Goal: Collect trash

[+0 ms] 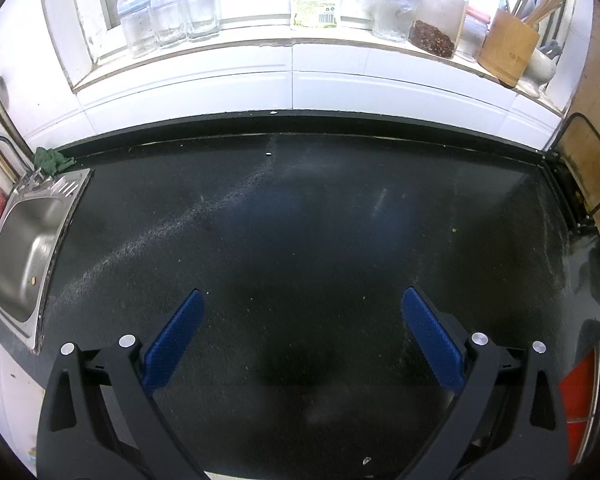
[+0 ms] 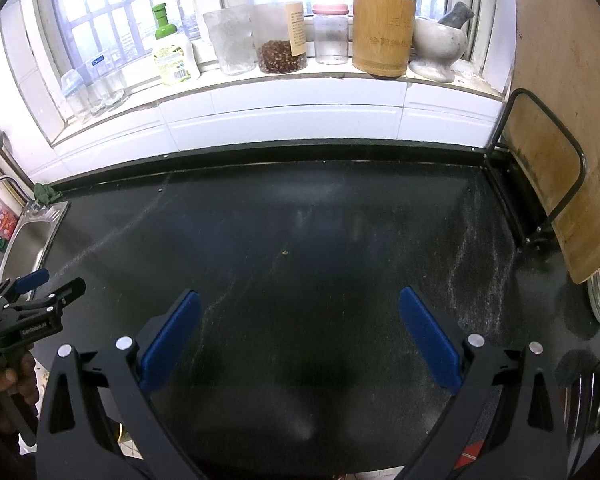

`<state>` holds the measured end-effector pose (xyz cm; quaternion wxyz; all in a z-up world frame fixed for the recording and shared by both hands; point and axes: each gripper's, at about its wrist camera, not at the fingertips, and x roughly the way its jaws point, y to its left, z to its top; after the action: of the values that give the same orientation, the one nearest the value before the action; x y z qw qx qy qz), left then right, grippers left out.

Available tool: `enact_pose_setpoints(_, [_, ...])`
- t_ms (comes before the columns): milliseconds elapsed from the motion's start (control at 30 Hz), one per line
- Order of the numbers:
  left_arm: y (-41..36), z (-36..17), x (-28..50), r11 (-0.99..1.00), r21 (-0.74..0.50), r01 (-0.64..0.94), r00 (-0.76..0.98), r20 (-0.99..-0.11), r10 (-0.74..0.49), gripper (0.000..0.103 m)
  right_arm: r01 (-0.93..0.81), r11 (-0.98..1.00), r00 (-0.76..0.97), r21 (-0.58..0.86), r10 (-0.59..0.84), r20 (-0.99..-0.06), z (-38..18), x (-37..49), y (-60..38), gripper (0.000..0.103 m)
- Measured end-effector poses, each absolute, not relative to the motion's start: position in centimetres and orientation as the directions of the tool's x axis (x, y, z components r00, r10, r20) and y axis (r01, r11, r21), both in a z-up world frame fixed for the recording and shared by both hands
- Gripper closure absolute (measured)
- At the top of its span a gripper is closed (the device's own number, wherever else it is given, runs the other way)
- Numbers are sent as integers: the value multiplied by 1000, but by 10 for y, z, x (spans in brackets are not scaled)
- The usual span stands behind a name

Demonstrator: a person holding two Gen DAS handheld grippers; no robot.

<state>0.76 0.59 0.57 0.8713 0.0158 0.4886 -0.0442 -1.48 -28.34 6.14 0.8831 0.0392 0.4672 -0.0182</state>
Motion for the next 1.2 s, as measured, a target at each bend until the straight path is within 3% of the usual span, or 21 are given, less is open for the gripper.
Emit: enact_pose_setpoints(1200, [11, 3, 17, 996, 5, 94, 513, -857, -44, 7, 49, 997, 551, 54, 18, -835, 54, 2, -279, 7])
